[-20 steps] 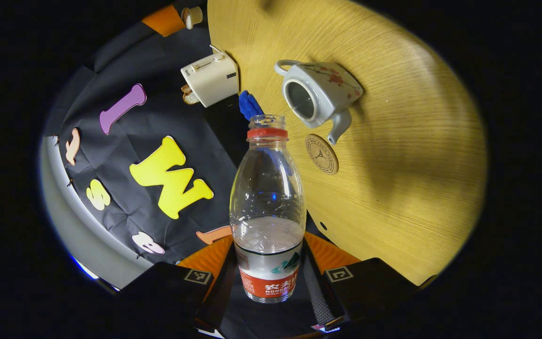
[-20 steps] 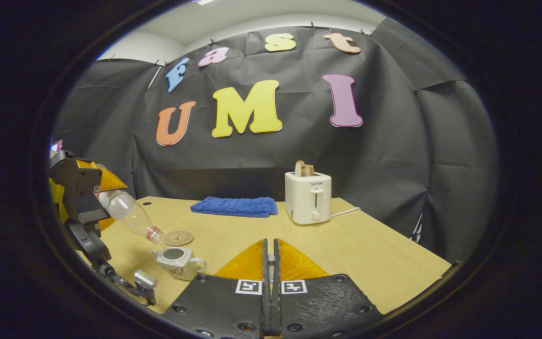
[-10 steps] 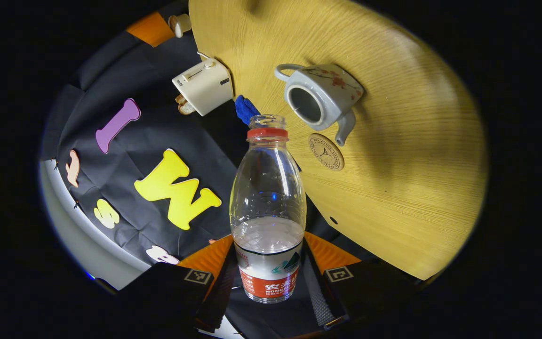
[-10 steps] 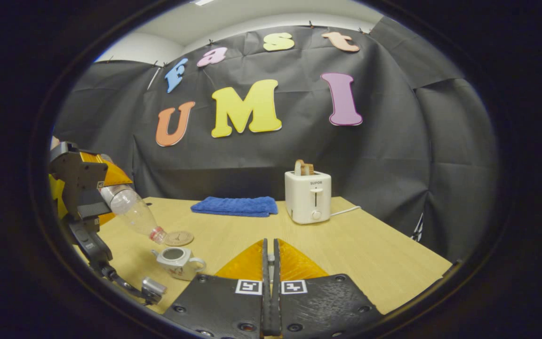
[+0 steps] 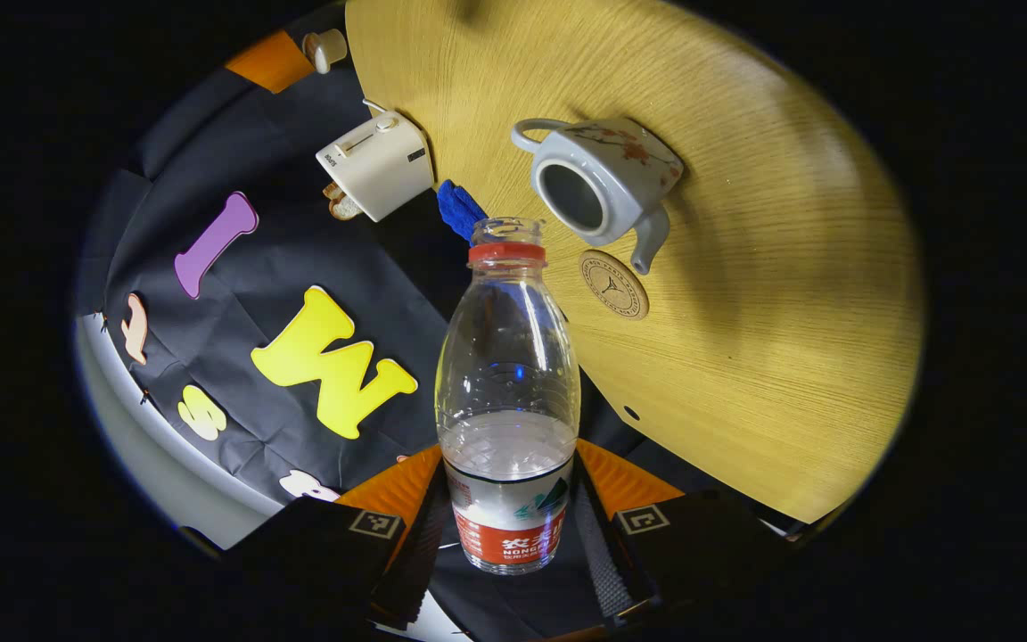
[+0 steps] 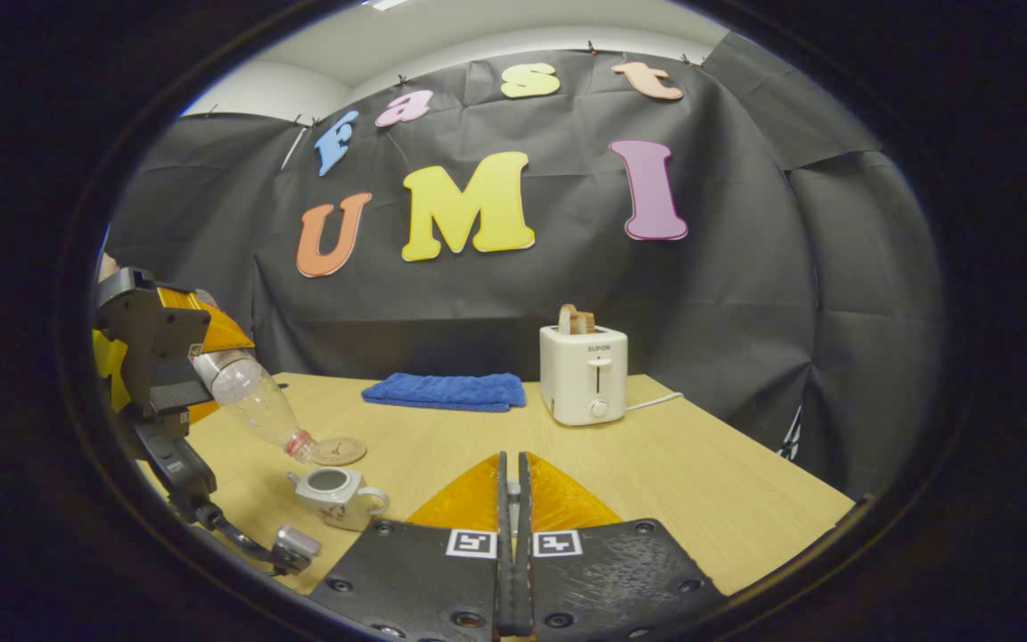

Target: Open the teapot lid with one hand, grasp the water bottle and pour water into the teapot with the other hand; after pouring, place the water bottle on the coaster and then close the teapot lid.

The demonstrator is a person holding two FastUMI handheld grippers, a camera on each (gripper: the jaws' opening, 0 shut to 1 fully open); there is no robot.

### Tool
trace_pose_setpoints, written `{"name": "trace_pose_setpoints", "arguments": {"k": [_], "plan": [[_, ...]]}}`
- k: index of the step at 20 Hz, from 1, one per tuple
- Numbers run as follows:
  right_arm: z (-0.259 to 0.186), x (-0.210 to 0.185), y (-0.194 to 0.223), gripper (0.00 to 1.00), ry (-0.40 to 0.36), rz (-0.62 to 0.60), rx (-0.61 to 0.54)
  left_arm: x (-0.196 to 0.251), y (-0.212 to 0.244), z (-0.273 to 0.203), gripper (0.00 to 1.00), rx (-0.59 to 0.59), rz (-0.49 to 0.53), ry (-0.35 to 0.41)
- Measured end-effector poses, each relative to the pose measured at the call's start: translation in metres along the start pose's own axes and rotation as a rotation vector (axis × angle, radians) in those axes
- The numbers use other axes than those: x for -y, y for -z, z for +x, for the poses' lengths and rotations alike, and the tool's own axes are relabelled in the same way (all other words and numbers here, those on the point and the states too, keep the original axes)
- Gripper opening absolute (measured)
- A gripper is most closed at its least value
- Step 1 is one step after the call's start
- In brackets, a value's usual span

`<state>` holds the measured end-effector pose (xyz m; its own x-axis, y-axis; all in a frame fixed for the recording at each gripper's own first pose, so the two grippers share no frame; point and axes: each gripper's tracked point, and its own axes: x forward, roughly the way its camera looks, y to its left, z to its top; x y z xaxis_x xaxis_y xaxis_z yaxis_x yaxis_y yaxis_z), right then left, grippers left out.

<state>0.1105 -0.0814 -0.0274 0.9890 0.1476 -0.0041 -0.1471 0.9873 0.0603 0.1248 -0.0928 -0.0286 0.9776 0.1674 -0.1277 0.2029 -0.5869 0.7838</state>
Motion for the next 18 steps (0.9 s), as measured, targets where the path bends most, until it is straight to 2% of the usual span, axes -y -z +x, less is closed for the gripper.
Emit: {"name": "trace_pose_setpoints", "arguments": {"k": [3,6,9,13,18], "plan": [[-0.001,0.002,-0.002,0.0,-0.001,0.004,0.002,0.004,0.004,0.001,0.73,0.006,-0.046,0.006],[-0.001,0.002,-0.001,0.0,-0.024,0.041,-0.008,0.007,0.01,0.008,0.72,0.019,-0.174,0.005],[0.002,0.015,0.001,0.0,0.025,0.014,-0.01,0.006,0.015,0.007,0.72,0.043,-0.368,0.013],[0.007,0.019,0.007,0.0,0.045,0.008,-0.026,-0.02,0.025,0.014,0.72,0.073,-0.62,-0.028],[0.005,0.015,0.008,0.0,0.045,-0.012,-0.026,-0.026,0.04,0.037,0.72,0.055,-1.082,-0.021]]}}
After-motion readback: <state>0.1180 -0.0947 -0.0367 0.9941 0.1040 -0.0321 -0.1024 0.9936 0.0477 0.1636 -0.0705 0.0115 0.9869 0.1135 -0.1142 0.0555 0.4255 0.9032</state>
